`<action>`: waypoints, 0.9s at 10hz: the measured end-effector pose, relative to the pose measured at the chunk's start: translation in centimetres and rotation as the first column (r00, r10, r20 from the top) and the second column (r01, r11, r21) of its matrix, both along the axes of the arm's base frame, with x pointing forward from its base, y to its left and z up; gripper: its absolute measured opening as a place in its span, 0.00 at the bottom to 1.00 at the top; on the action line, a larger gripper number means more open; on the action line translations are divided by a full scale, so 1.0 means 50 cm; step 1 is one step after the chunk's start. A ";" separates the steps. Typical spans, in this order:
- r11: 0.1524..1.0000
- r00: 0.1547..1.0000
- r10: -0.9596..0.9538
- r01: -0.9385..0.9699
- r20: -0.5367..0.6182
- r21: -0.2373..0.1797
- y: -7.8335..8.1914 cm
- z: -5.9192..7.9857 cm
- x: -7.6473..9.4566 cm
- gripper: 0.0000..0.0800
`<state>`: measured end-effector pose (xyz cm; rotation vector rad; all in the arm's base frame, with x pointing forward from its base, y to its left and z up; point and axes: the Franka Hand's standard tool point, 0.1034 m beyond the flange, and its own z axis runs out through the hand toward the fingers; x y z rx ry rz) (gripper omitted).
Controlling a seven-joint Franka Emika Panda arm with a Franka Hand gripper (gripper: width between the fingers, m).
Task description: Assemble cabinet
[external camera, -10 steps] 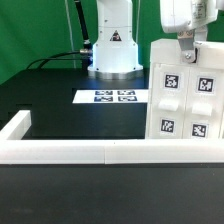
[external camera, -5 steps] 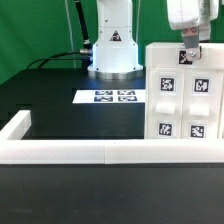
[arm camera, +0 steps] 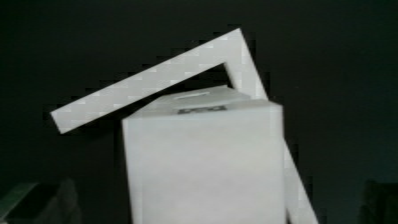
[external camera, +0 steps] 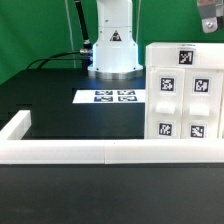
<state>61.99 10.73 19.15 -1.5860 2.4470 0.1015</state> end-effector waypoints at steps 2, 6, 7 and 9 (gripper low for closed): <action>1.000 1.000 0.002 -0.002 0.003 0.000 0.001 0.001 0.003 1.00; 1.000 1.000 0.004 -0.004 0.001 -0.001 0.001 -0.002 0.002 1.00; 1.000 1.000 0.005 -0.005 0.001 -0.001 0.001 -0.002 0.002 1.00; 1.000 1.000 0.006 -0.006 0.001 -0.002 0.001 -0.003 0.002 1.00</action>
Offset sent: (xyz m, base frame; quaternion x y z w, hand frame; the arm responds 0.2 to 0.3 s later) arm 0.0000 0.0000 0.0000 0.0000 0.0000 0.0000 1.0000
